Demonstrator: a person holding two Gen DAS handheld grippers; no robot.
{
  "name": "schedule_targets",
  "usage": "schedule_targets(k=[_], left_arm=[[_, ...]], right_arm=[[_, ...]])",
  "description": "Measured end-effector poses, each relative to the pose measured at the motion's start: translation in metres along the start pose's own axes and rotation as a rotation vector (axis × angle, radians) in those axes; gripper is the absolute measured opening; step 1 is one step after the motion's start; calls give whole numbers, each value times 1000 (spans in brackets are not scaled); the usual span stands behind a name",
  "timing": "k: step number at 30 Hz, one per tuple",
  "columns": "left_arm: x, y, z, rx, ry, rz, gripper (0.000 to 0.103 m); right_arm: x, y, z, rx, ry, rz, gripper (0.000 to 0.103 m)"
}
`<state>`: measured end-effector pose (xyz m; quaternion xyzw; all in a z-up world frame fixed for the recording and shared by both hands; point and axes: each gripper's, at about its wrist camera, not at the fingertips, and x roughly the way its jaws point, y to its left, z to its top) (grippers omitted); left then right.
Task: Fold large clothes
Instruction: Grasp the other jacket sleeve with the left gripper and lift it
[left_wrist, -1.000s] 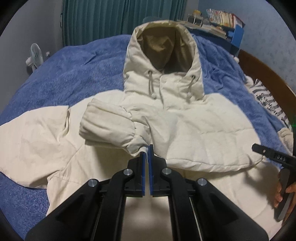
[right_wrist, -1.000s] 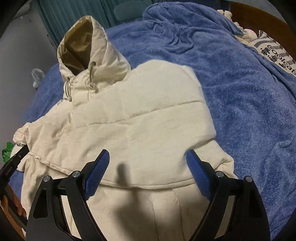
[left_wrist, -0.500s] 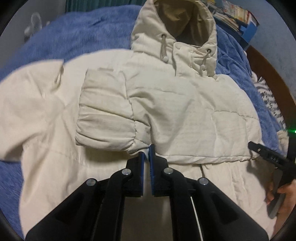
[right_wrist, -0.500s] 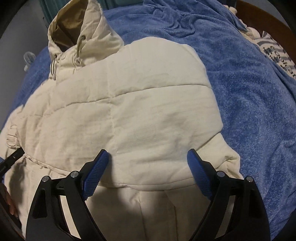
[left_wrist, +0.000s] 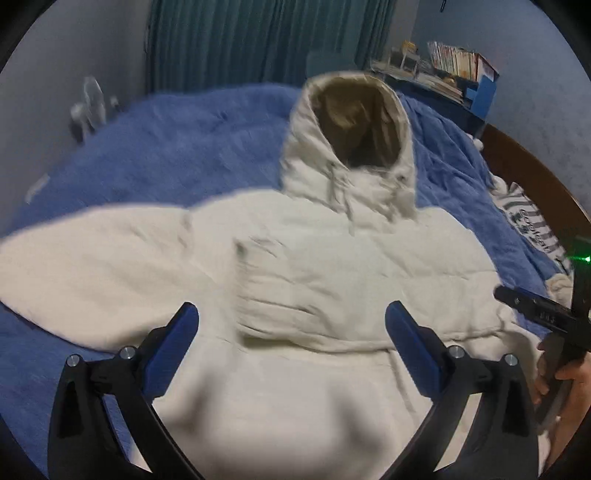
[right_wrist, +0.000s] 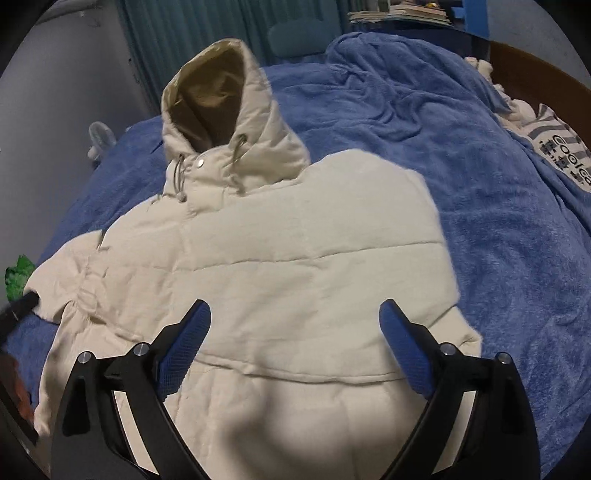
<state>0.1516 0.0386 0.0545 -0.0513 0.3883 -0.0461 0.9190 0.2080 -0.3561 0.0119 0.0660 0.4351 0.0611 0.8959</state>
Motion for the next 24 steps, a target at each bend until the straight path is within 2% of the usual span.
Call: schedule_targets(k=[4, 8, 10, 13, 17, 20, 24], left_arm=[[-6, 41, 10, -42, -4, 93, 96], [-8, 106, 12, -153, 21, 171, 96], [-8, 139, 6, -208, 28, 205, 96], [-1, 196, -12, -300, 65, 301, 96], [13, 237, -33, -344, 92, 411, 96], [23, 254, -44, -367, 105, 438, 96], [36, 269, -50, -418, 96, 410, 96]], right_arm=[[4, 9, -5, 11, 30, 36, 89], [3, 19, -8, -26, 28, 25, 89], [0, 25, -10, -38, 25, 22, 89], [0, 33, -11, -59, 20, 27, 89], [0, 45, -13, -80, 3, 37, 89], [1, 55, -16, -101, -5, 44, 89], [6, 65, -19, -140, 2, 30, 89]])
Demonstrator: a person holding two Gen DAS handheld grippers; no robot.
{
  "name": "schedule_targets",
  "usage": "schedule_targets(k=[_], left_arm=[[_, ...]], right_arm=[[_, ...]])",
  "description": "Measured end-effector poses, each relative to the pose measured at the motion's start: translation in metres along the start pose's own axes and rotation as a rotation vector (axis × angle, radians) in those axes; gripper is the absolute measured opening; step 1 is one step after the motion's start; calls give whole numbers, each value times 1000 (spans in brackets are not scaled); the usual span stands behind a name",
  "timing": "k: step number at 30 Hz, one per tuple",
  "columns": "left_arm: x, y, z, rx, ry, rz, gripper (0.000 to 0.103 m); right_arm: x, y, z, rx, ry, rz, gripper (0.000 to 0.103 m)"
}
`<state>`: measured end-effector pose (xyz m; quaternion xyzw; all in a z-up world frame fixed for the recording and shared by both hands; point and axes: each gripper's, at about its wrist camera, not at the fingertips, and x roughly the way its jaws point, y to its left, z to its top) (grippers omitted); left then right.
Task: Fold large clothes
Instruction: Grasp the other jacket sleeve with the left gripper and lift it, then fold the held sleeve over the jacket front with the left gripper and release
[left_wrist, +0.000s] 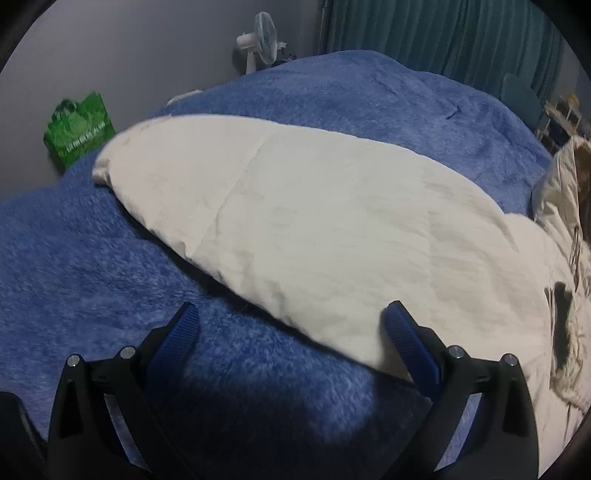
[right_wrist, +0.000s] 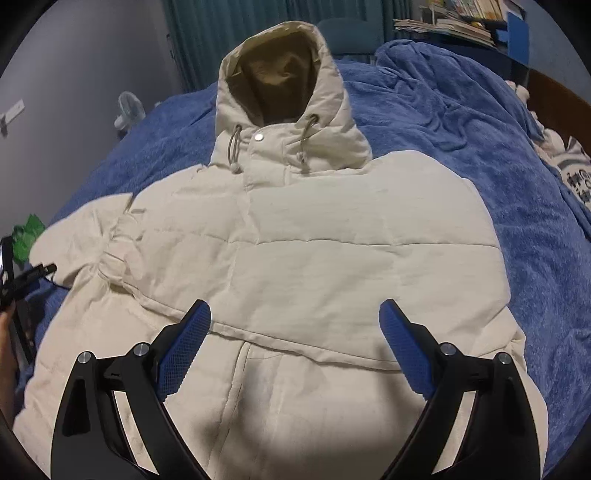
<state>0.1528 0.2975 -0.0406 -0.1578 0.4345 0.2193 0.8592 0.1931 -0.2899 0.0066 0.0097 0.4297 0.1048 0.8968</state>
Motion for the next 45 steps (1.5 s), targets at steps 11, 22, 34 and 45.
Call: schedule_targets(k=[11, 22, 34, 45], left_arm=[[19, 25, 17, -102, -64, -103, 43], [-76, -8, 39, 6, -316, -92, 7], [-207, -148, 13, 296, -462, -298, 4], [-176, -279, -76, 533, -227, -488, 4]], right_arm=[[16, 12, -2, -21, 23, -3, 89], [10, 18, -1, -25, 4, 7, 89], [-27, 3, 10, 6, -98, -51, 89], [-46, -12, 13, 15, -133, -156, 89]])
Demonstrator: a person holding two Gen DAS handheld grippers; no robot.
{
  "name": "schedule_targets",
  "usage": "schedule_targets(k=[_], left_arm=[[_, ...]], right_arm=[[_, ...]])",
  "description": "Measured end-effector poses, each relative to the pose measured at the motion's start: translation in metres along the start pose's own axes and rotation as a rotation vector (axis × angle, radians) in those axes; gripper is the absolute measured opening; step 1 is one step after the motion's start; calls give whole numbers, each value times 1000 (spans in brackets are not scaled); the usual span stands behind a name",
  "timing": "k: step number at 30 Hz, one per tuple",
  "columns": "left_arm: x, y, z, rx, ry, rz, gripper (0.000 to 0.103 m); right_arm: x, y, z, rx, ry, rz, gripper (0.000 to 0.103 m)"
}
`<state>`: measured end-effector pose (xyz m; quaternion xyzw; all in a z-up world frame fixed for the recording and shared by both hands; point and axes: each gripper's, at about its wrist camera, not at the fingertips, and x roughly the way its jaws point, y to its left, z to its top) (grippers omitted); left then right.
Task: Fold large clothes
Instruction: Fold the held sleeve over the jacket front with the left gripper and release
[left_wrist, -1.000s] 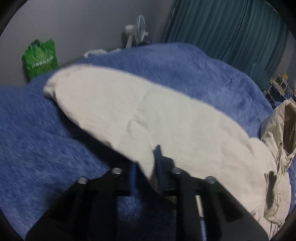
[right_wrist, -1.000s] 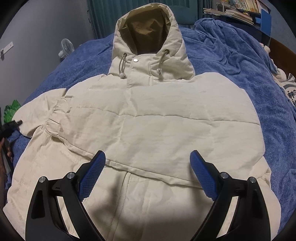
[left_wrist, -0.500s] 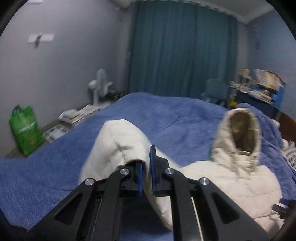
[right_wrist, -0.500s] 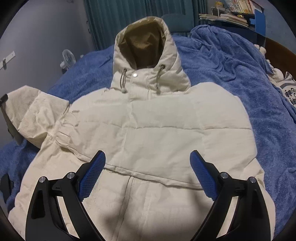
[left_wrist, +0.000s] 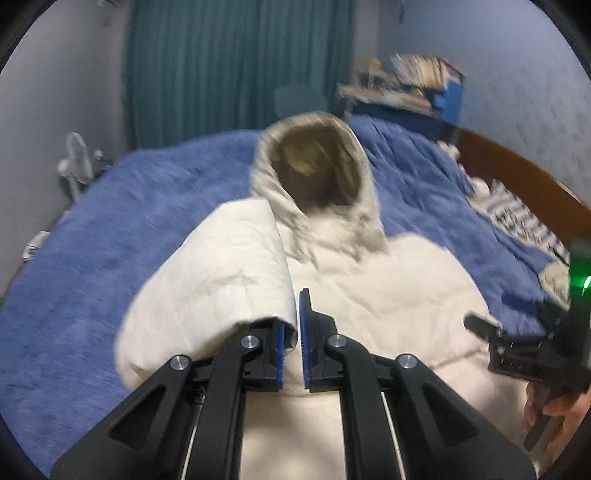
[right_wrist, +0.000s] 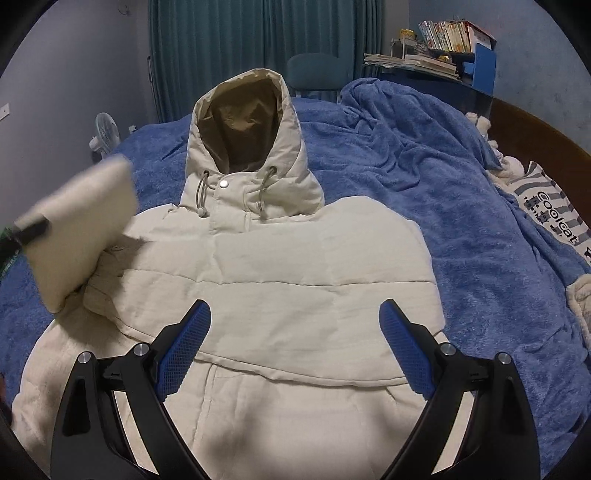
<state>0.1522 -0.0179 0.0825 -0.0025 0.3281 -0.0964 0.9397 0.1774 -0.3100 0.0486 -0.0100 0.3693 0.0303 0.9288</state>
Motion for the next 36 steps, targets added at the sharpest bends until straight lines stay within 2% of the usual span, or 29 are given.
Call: schedule_targets(k=[2, 6, 8, 10, 11, 12, 13, 14, 15, 18, 22, 25, 31, 33, 36], left_arm=[[23, -20, -13, 18, 69, -36, 4], [50, -43, -35, 101, 136, -37, 4], [61, -45, -44, 111, 171, -52, 5], [69, -43, -47, 84, 203, -78, 12], [74, -40, -46, 50, 229, -105, 21], [74, -37, -48, 25, 243, -130, 36], [73, -34, -47, 0, 252, -169, 46], [70, -36, -49, -5, 249, -180, 62], [66, -38, -48, -1, 237, -174, 69], [46, -44, -47, 53, 204, -124, 77], [20, -39, -44, 85, 194, -74, 78], [-1, -22, -41, 92, 162, -2, 80], [-18, 49, -48, -24, 167, 99, 81], [-14, 74, -53, -39, 188, 184, 81], [-6, 102, -61, -54, 216, 251, 81]], right_arm=[[0, -5, 1, 4, 1, -11, 89], [3, -13, 3, 26, 5, -15, 89], [5, -16, 4, 47, 17, -2, 89], [6, -18, 4, 63, 27, 2, 89], [6, -19, 5, 73, 30, 6, 89], [6, -18, 5, 79, 32, 9, 89], [5, -18, 6, 85, 32, 12, 89], [3, -18, 7, 87, 32, 11, 89], [2, -17, 7, 88, 30, 11, 89], [-3, -10, 9, 87, 28, 10, 89], [-12, 0, 12, 90, 23, 32, 89], [-17, 13, 12, 66, 24, 40, 89], [-11, 64, 10, -21, 41, 80, 89], [-9, 89, 8, -69, 30, 120, 89], [-4, 130, 2, -159, 31, 179, 89]])
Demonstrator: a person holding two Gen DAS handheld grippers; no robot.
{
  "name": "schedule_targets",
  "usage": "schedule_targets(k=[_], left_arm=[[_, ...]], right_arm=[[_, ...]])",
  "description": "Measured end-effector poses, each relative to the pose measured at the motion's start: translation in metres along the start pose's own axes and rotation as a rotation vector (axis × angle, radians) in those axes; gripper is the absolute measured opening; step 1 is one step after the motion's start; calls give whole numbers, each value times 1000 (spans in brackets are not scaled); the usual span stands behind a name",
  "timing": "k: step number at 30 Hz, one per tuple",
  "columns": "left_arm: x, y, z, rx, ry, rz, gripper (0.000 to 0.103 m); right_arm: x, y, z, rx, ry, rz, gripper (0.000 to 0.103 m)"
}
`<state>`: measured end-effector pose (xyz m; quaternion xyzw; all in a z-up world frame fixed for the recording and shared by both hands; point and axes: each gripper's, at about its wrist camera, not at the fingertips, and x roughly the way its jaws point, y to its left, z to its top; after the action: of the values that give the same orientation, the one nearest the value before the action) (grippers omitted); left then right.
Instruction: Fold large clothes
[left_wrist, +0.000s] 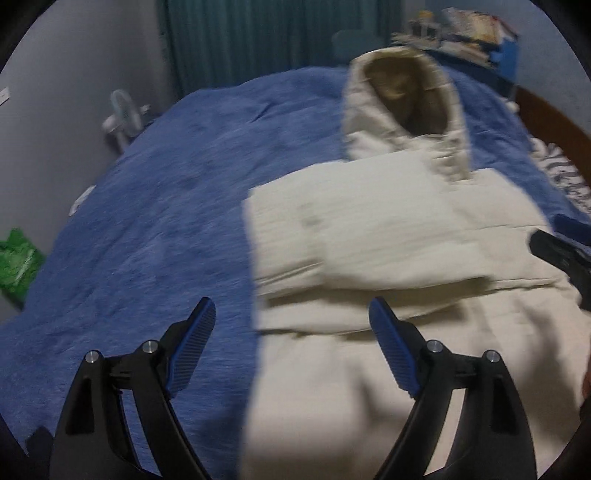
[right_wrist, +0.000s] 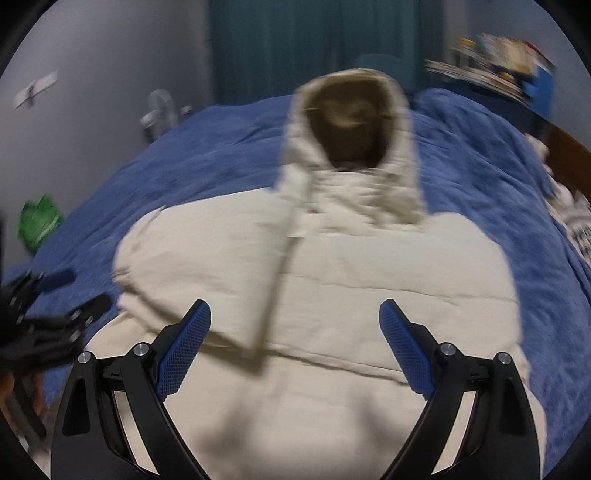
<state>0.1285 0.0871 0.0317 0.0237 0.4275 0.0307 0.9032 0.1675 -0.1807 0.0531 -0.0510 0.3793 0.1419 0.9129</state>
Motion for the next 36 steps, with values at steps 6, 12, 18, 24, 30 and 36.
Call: schedule_targets(k=[6, 12, 18, 24, 30, 36], left_arm=[[21, 38, -4, -77, 32, -1, 81], [42, 42, -6, -59, 59, -1, 81], [48, 32, 1, -31, 49, -21, 81], [51, 19, 7, 2, 32, -42, 81], [55, 10, 11, -1, 29, -94, 81], [64, 1, 10, 10, 40, -145, 81]], right_arm=[[26, 66, -6, -212, 19, 8, 89], [55, 105, -21, -412, 38, -58, 77], [58, 83, -13, -333, 12, -91, 17], [27, 32, 10, -98, -67, -85, 10], [9, -36, 21, 140, -77, -81, 9], [39, -86, -10, 287, 72, -53, 10]])
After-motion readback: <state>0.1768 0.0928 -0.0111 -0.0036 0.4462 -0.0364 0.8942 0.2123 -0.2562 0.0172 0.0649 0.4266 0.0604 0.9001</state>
